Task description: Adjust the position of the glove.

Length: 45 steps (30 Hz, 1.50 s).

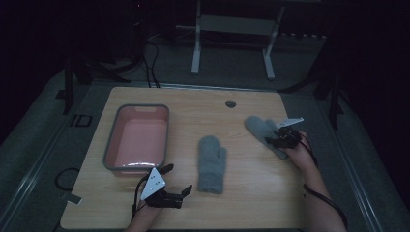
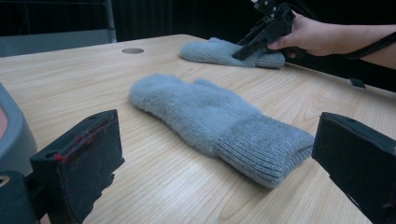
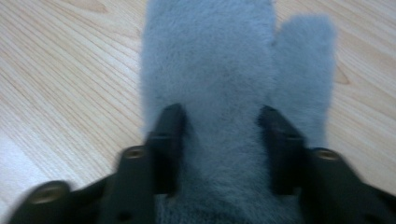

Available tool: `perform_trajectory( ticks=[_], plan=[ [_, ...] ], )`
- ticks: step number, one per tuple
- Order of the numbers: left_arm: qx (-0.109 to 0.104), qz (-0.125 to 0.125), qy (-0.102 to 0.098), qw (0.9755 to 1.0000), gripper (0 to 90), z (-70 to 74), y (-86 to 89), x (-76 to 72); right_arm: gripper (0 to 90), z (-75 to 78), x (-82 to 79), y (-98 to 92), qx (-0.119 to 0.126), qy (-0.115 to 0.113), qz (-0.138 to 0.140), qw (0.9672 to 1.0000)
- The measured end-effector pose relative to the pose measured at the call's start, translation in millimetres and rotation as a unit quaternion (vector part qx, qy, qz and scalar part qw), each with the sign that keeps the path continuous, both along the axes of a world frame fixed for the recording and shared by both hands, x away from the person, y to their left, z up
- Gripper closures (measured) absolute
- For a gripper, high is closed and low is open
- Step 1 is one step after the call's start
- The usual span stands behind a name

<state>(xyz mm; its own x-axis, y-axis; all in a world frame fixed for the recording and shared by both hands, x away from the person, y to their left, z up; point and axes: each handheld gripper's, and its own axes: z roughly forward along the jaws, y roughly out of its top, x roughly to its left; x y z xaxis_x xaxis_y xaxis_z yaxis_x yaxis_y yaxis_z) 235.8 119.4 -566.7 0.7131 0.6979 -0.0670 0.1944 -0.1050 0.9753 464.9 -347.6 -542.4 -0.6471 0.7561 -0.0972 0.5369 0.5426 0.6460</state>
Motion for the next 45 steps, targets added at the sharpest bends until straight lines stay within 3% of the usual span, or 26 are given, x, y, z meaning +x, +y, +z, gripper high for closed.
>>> perform_trajectory(
  ticks=[3, 7, 8, 13, 15, 22, 23, 24, 25, 27, 28, 29, 31, 37, 38, 42, 45],
  plan=[
    [-0.001, 0.0, -0.001, 1.0, 2.1, 0.2, 0.1, -0.3, 71.4, 1.3, -3.2, 1.6, 0.009, 0.007, -0.029, 0.9995],
    [-0.001, 0.001, -0.001, 1.0, 2.1, 0.2, -0.1, -0.1, 75.5, 2.0, -8.4, 5.5, 0.025, 0.011, -0.059, 0.9979],
    [-0.001, 0.002, -0.001, 1.0, 2.1, 0.1, 0.0, -0.1, 77.5, 3.5, -16.9, 10.0, 0.03, 0.0, -0.077, 0.9966],
    [-0.002, 0.003, -0.001, 1.0, 2.1, 0.2, 0.4, 0.1, 78.2, 7.7, -31.3, 15.2, 0.05, -0.008, -0.108, 0.9929],
    [-0.002, 0.003, -0.001, 1.0, 2.1, 0.2, 0.2, 0.2, 78.3, 12.9, -44.3, 17.7, 0.071, -0.009, -0.134, 0.9884],
    [-0.002, 0.003, -0.002, 1.0, 2.1, 0.3, 0.0, -0.2, 78.1, 23.0, -74.5, 21.6, 0.101, -0.015, -0.146, 0.9841],
    [-0.001, 0.004, -0.002, 1.0, 2.1, 0.4, 0.0, -0.3, 78.3, 26.9, -85.3, 22.3, 0.107, -0.022, -0.155, 0.9818],
    [-0.002, 0.004, -0.002, 1.0, 2.1, 0.4, 0.0, -0.3, 78.3, 26.9, -85.3, 22.3, 0.107, -0.022, -0.155, 0.9818],
    [-0.002, 0.004, -0.002, 1.0, 2.1, 0.5, 0.1, -0.3, 78.5, 30.9, -96.5, 23.0, 0.104, -0.038, -0.171, 0.9791],
    [-0.002, 0.004, -0.002, 1.0, 2.1, 0.5, 0.1, -0.3, 78.6, 33.0, -101.7, 23.1, 0.101, -0.045, -0.181, 0.9773],
    [-0.002, 0.004, -0.002, 1.0, 2.1, 0.4, 0.1, -0.4, 78.6, 35.1, -106.9, 22.1, 0.104, -0.05, -0.193, 0.9744],
    [-0.001, 0.005, -0.002, 1.0, 2.1, 0.4, 0.1, -0.3, 78.6, 38.2, -117.1, 21.2, 0.105, -0.059, -0.217, 0.9687],
    [-0.002, 0.005, -0.003, 1.0, 2.1, 0.5, 0.1, -0.5, 78.6, 39.3, -121.7, 21.8, 0.094, -0.066, -0.226, 0.9674],
    [-0.002, 0.007, -0.003, 1.0, 2.1, 0.8, 0.4, -0.7, 78.6, 36.8, -143.1, 22.1, 0.088, -0.072, -0.267, 0.957],
    [-0.002, 0.007, -0.004, 1.0, 2.1, 0.8, 0.6, -0.7, 78.5, 32.2, -146.3, 19.8, 0.094, -0.069, -0.277, 0.9537],
    [-0.001, 0.006, -0.004, 1.0, 2.1, 0.7, 0.1, -0.6, 78.2, 21.9, -148.2, 18.2, 0.096, -0.056, -0.289, 0.9509],
    [-0.001, 0.005, -0.004, 1.0, 2.1, 1.2, 0.1, -0.9, 77.6, 8.5, -147.5, 17.6, 0.09, -0.046, -0.292, 0.951]
  ],
)
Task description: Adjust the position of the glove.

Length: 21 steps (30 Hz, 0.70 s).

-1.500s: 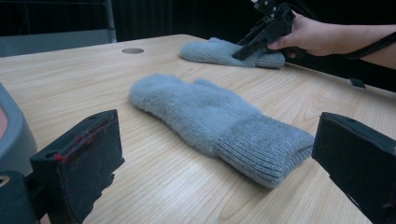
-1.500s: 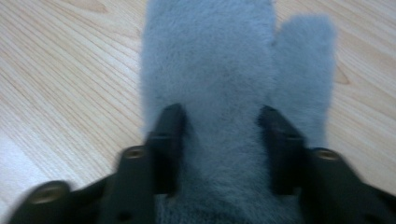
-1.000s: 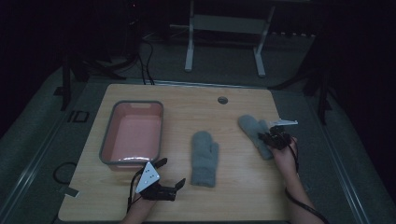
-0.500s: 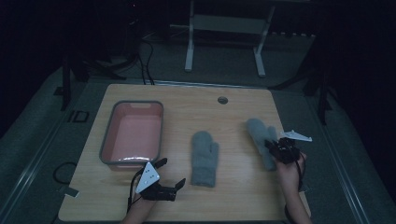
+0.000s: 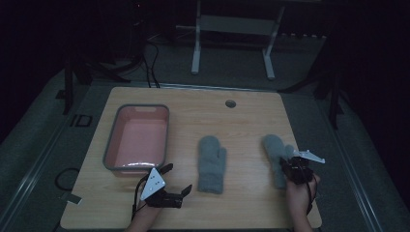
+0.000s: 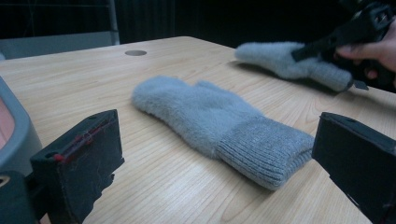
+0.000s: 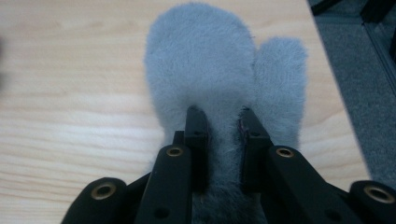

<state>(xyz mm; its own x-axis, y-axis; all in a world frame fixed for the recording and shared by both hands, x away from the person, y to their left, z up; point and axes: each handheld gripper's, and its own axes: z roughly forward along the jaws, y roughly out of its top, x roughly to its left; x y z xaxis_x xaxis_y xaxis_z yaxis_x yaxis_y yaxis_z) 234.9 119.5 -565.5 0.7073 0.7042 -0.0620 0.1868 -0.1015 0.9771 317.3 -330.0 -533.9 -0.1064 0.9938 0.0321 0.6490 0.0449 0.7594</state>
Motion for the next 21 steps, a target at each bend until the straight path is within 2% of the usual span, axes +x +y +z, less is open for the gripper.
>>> perform_trajectory(
  ticks=[2, 4, 6, 10, 12, 13, 14, 15, 16, 18, 19, 21],
  plan=[
    [-0.002, -0.001, -0.001, 1.0, 2.1, 0.4, 0.0, -0.4, 76.8, -9.0, 2.8, -1.1, 0.003, 0.014, 0.002, 0.9999],
    [0.0, -0.001, -0.004, 1.0, 2.1, 1.0, 0.3, -0.9, 76.0, -12.0, 3.7, -1.9, 0.008, 0.015, 0.002, 0.9999],
    [-0.001, -0.001, -0.004, 1.0, 2.1, 1.3, 0.6, -1.1, 73.7, -12.3, 3.8, -0.9, 0.002, 0.014, 0.007, 0.9999],
    [0.0, -0.001, -0.004, 1.0, 2.1, 1.2, 0.9, -0.9, 60.5, -11.2, 3.1, -1.8, 0.004, 0.013, 0.021, 0.9997],
    [-0.002, -0.003, -0.004, 1.0, 2.1, 1.3, 0.8, -1.3, 52.0, -7.6, 3.3, -2.3, -0.003, 0.013, 0.044, 0.999],
    [-0.004, -0.005, -0.004, 1.0, 2.1, 1.3, 0.7, -1.4, 48.7, -4.0, 3.8, -2.6, -0.014, 0.012, 0.071, 0.9973],
    [-0.006, -0.007, -0.005, 0.9999, 2.1, 1.3, 0.5, -1.6, 48.7, -4.0, 3.8, -2.6, -0.014, 0.012, 0.071, 0.9973],
    [-0.005, -0.007, -0.005, 0.9999, 2.1, 1.4, 0.4, -1.7, 48.6, 0.0, 3.8, -4.8, -0.038, 0.007, 0.089, 0.9953],
    [-0.005, -0.008, -0.006, 0.9999, 2.1, 1.5, 0.2, -1.7, 48.6, 0.0, 3.8, -4.8, -0.038, 0.007, 0.089, 0.9953],
    [-0.005, -0.008, -0.007, 0.9999, 2.1, 1.4, 0.0, -1.8, 45.3, 4.3, 6.7, -9.4, -0.028, 0.013, 0.127, 0.9914],
    [-0.003, -0.008, -0.007, 0.9999, 2.1, 1.2, 0.0, -1.7, 45.3, 6.0, 8.1, -11.2, -0.033, 0.014, 0.133, 0.9904],
    [-0.003, -0.008, -0.005, 1.0, 2.1, 1.0, 0.0, -1.4, 42.4, 8.0, 12.7, -15.2, -0.04, 0.025, 0.169, 0.9846]
  ],
)
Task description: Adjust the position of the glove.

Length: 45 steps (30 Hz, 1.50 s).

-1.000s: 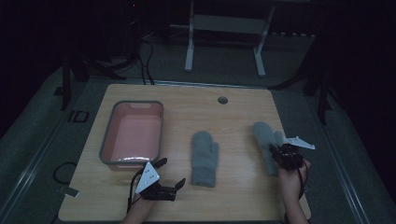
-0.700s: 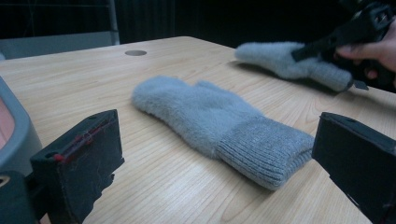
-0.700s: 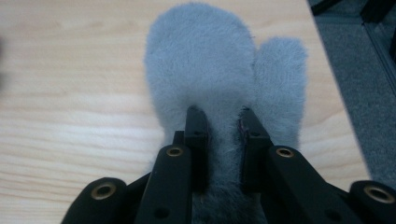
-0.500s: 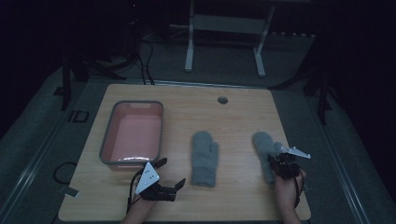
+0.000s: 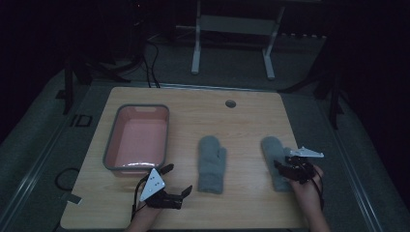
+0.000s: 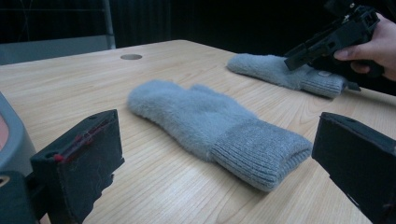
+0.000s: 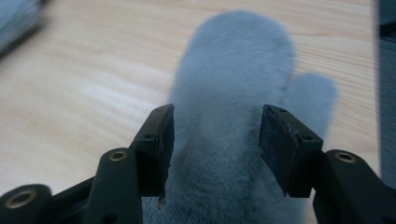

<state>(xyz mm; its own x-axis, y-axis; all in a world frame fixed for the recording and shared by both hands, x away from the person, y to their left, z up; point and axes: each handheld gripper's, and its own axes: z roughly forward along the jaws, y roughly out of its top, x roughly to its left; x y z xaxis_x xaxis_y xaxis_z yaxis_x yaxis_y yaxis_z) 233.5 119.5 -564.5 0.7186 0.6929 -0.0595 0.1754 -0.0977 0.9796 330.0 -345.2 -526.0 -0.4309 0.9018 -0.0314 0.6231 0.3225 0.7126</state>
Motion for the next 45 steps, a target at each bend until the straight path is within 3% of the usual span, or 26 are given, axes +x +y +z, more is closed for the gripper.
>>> perform_trajectory(
  ticks=[1, 4, 10, 13, 14, 18, 20, 24, 28, 35, 45],
  plan=[
    [0.0, 0.0, 0.0, 1.0, 2.1, 0.0, 0.0, 0.0, 42.4, 0.0, 0.0, 0.0, 0.0, 0.0, 0.0, 1.0],
    [0.001, 0.0, 0.0, 1.0, 2.1, -0.4, -0.2, 0.3, 42.2, -0.2, 7.7, -8.9, -0.022, -0.006, 0.042, 0.9989],
    [0.003, -0.001, 0.001, 1.0, 2.1, -0.8, -0.4, 0.9, 42.8, -9.3, 15.0, -16.9, -0.006, -0.003, 0.059, 0.9983],
    [0.002, 0.0, 0.0, 1.0, 2.1, -0.7, -0.4, 0.7, 49.7, -20.7, 15.4, -14.7, -0.026, -0.005, 0.068, 0.9973],
    [0.002, 0.0, 0.0, 1.0, 2.1, -0.7, -0.4, 0.6, 52.9, -21.4, 14.7, -14.2, -0.02, -0.009, 0.067, 0.9975],
    [0.003, -0.001, 0.0, 1.0, 2.1, -0.9, -0.5, 0.6, 69.7, -20.7, 12.5, -9.8, -0.02, -0.006, 0.048, 0.9986],
    [0.003, -0.001, 0.0, 1.0, 2.1, -0.8, -0.7, 0.7, 74.5, -19.7, 11.9, -6.2, -0.015, -0.001, 0.018, 0.9997],
    [0.003, 0.0, 0.0, 1.0, 2.1, -0.4, -0.6, 0.3, 78.7, -17.0, 10.3, 2.7, -0.009, -0.002, -0.038, 0.9992],
    [0.001, 0.001, -0.001, 1.0, 2.1, -0.1, -0.1, 0.0, 79.8, -7.0, 8.0, 12.0, -0.013, -0.009, -0.062, 0.998],
    [0.001, 0.002, -0.002, 1.0, 2.1, 0.2, 0.4, -0.1, 79.9, 15.1, 2.1, 28.7, 0.003, -0.022, -0.076, 0.9969],
    [0.003, 0.003, -0.003, 1.0, 2.1, 1.0, 1.1, -0.5, 79.8, 46.8, -7.4, 75.0, 0.022, -0.046, -0.076, 0.9958]
  ],
)
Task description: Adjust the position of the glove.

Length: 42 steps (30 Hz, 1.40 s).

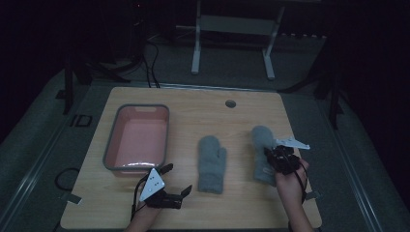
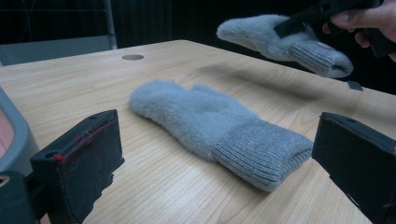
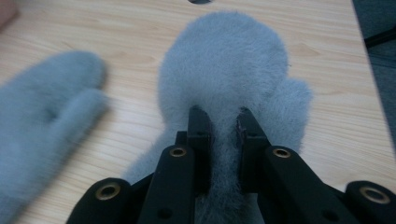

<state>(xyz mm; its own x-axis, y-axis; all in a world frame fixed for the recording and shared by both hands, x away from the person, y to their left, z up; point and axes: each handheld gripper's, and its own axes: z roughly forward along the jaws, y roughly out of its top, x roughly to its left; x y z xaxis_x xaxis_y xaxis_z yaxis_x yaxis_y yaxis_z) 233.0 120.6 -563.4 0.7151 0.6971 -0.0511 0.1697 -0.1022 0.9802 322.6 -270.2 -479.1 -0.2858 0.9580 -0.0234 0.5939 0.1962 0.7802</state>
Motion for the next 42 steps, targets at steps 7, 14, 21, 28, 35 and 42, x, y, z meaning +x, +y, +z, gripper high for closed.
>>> perform_trajectory(
  ticks=[7, 14, 21, 28, 35, 42],
  plan=[
    [0.0, 0.0, -0.001, 1.0, 2.1, 0.3, 0.1, 0.0, 79.8, 8.6, -4.7, 36.5, 0.03, -0.004, 0.01, 0.9995],
    [0.0, 0.0, -0.002, 1.0, 2.1, 0.8, 0.6, 0.0, 79.8, 9.0, -9.1, 87.2, 0.052, 0.011, 0.044, 0.9976],
    [-0.004, -0.001, -0.003, 1.0, 2.1, 1.7, 1.3, -1.0, 79.6, 5.3, -10.2, 131.5, 0.049, 0.023, 0.064, 0.9965],
    [-0.005, -0.003, -0.001, 1.0, 2.1, 2.0, 2.3, -1.5, 78.7, -8.5, -7.9, 156.2, 0.057, 0.047, 0.074, 0.9946],
    [-0.007, -0.002, -0.001, 1.0, 2.1, 2.8, 3.3, -2.2, 76.7, -31.9, -0.1, 158.0, 0.048, 0.071, 0.058, 0.9946],
    [0.006, 0.01, 0.002, 0.9999, 2.1, 2.1, 2.0, -1.2, 62.3, -40.3, -3.0, 159.7, 0.054, 0.067, 0.072, 0.9937]
  ],
)
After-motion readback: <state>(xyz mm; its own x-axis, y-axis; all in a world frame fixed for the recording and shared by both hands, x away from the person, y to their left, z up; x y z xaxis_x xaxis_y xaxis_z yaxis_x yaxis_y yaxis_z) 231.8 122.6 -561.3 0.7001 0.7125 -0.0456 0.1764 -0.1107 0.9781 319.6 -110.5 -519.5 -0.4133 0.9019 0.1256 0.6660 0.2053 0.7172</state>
